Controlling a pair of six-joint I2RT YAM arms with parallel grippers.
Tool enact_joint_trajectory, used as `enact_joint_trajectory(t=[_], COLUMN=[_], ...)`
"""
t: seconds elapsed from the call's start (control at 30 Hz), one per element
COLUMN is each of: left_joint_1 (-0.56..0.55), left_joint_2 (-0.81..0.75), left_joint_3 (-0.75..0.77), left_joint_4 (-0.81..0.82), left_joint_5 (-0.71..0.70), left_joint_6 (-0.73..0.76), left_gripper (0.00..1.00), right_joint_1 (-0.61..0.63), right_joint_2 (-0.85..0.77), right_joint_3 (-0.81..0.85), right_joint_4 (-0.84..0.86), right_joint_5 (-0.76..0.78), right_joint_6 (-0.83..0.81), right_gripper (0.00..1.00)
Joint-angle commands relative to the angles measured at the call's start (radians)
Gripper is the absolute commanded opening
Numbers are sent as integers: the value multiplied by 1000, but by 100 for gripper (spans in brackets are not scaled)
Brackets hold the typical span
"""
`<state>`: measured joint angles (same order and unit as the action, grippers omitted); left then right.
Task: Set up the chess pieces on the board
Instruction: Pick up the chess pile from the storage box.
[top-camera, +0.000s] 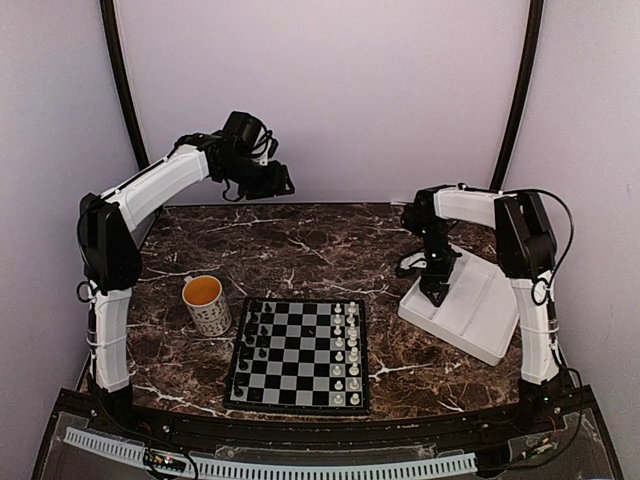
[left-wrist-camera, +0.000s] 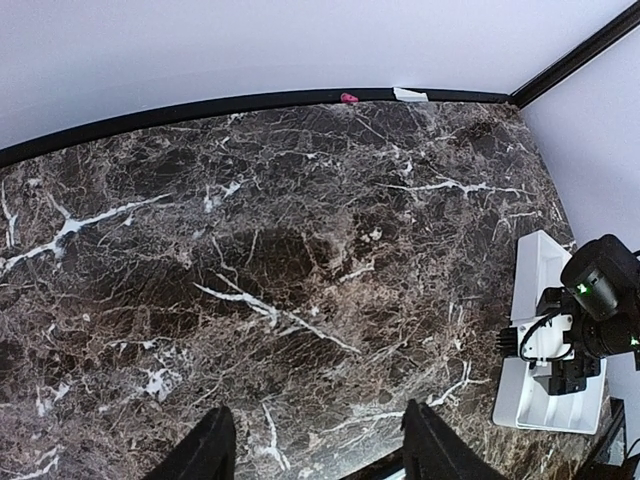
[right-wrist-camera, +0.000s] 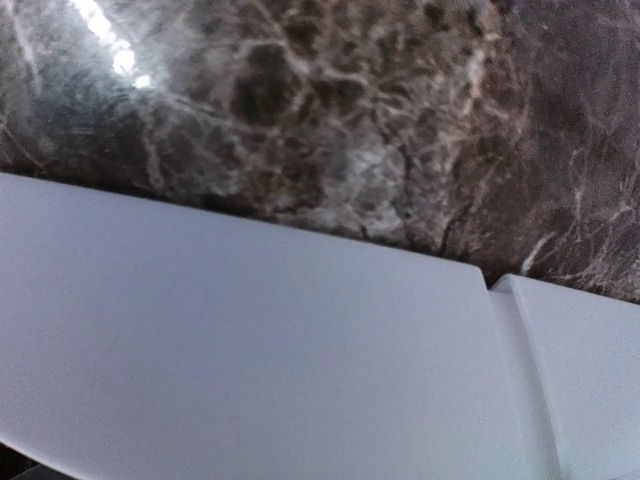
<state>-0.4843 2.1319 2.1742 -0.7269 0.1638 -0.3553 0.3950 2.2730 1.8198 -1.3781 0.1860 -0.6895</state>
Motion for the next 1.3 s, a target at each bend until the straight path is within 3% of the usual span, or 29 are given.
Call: enact_joint_trajectory(t=[0.0, 0.13, 0.23, 0.47, 0.83, 1.07, 1.27], left_joint_1=[7, 7, 6, 6, 1, -22, -87], left_joint_2=[-88, -107, -128, -218, -247, -247, -261], left_joint_3=[-28, -33, -59, -209, -224, -223, -314], left_joint_4=[14, 12, 28, 181, 243, 297, 404], left_joint_5=[-11, -14, -25, -15, 52, 47, 14], left_joint_6=[-5, -4, -4, -20, -7, 6, 82], left_gripper=[59, 59, 59, 59, 56, 55, 54], right_joint_1=[-13, -17, -15, -16, -17, -18, -20], right_joint_2=[7, 10, -3, -44, -124, -150, -229], right_joint_3=[-34, -23, -26, -46, -144, -175, -274], right_joint_4=[37, 22, 36, 62, 119, 131, 217], right_joint_5=[15, -6, -30, -97, -157, -178, -181], right_joint_6=[4, -19, -32, -62, -100, -96, -97], right_gripper=[85, 56, 49, 38, 20, 16, 8])
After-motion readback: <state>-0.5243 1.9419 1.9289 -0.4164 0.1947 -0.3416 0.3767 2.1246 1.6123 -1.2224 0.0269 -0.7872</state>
